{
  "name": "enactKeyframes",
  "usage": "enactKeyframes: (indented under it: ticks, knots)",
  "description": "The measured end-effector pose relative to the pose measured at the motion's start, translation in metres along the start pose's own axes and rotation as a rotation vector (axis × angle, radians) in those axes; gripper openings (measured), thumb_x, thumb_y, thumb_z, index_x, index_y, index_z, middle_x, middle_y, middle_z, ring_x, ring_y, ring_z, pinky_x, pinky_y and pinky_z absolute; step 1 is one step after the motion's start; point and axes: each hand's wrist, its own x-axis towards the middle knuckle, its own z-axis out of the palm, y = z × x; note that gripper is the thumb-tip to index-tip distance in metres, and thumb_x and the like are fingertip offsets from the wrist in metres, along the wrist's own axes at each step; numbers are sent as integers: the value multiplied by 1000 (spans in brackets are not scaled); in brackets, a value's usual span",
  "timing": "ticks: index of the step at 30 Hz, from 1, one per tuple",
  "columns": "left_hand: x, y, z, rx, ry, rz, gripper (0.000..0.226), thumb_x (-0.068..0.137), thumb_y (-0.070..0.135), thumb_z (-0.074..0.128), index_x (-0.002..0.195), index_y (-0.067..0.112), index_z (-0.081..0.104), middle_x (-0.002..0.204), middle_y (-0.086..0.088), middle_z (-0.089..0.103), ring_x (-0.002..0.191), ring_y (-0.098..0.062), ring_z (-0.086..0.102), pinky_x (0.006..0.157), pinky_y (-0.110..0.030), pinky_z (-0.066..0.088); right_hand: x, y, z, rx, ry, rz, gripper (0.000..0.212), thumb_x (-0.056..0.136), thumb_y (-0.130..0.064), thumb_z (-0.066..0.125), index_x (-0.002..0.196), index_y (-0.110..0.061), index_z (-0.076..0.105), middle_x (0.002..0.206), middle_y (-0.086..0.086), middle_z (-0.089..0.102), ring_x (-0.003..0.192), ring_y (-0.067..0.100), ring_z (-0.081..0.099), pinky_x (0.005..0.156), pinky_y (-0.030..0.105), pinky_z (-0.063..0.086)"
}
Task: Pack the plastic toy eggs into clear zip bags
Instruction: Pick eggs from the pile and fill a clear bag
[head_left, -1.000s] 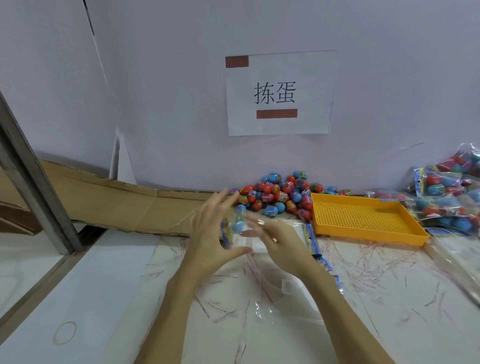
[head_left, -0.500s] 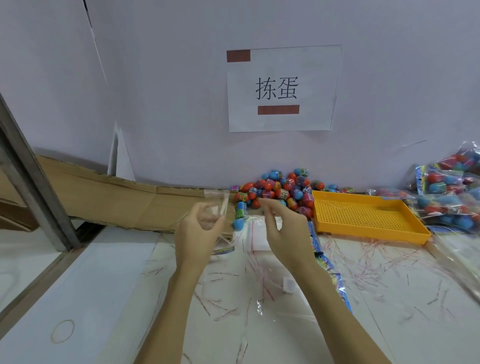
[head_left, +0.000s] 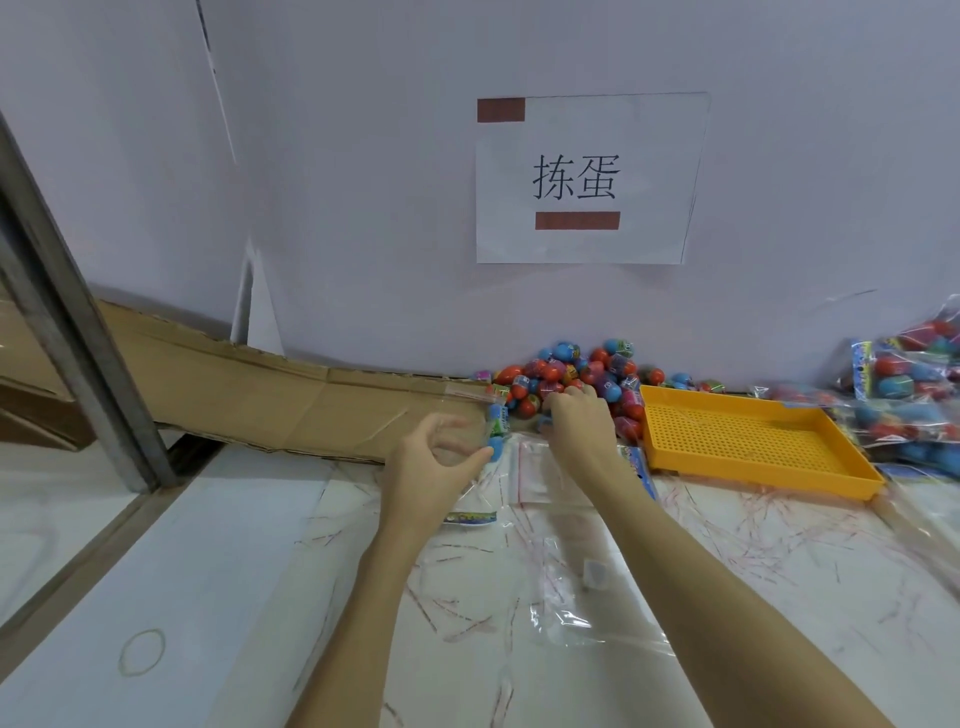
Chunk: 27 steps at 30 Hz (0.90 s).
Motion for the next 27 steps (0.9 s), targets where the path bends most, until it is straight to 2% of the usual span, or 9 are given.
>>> enactKeyframes:
  ticks: [4,6,9,13,15,18,20,24,27]
  knots:
    - [-2,4,2,61,9,39,51,78,37,89,121,32,63,85,13,73,74,-16,71,76,-48,61,-13,-5,8,371,150,43,39,102,-15,58,141,-11,57,127,10,54,120,27,44,100,31,39]
    - [-3,4,2,84,15,60,54,78,38,89,124,31,61,86,13,73,74,-14,71,75,-46,61,-21,-9,6,572,231,91,32,101,-19,59,132,-12,63,119,9,54,108,22,50,91,26,42]
    - [-3,4,2,177,34,90,57,79,43,87,128,36,57,87,18,71,73,-5,68,71,-37,60,-38,-13,-3,870,369,161,17,96,-20,68,113,-17,66,111,4,59,88,9,61,78,18,54]
    - [-4,7,5,249,24,109,54,82,44,85,126,37,55,91,18,69,75,-7,69,69,-35,60,-63,-23,-25,1199,526,170,16,94,-24,72,109,-25,67,105,-8,69,91,4,68,78,17,58]
    - [-5,9,6,275,29,121,52,82,43,85,124,38,55,91,17,69,76,-6,67,64,-28,56,-71,-30,-38,1240,570,66,19,94,-22,72,112,-25,67,106,-8,70,94,5,69,78,14,56]
    - [-7,12,7,328,59,190,49,82,40,84,123,36,57,89,19,65,74,0,59,54,-11,38,-78,-36,-49,1140,535,-183,23,93,-15,73,115,-22,69,111,-3,68,95,7,70,78,15,56]
    - [-8,14,7,371,61,241,48,85,42,82,125,34,56,84,22,57,69,0,55,49,-10,37,-79,-37,-46,1024,487,-291,26,93,-11,72,118,-19,71,113,-5,65,95,4,67,76,14,56]
    - [-8,14,8,417,45,266,55,87,46,78,133,28,54,92,15,58,74,-8,56,56,-7,32,-79,-38,-37,918,379,-310,29,94,-11,70,121,-22,71,111,-14,61,92,3,66,70,13,55]
    - [-10,15,6,430,47,296,53,87,43,80,131,29,54,78,24,49,65,-3,53,51,-6,34,-80,-40,-36,927,349,-252,26,92,-15,73,115,-28,70,105,-25,61,90,-3,65,68,10,52]
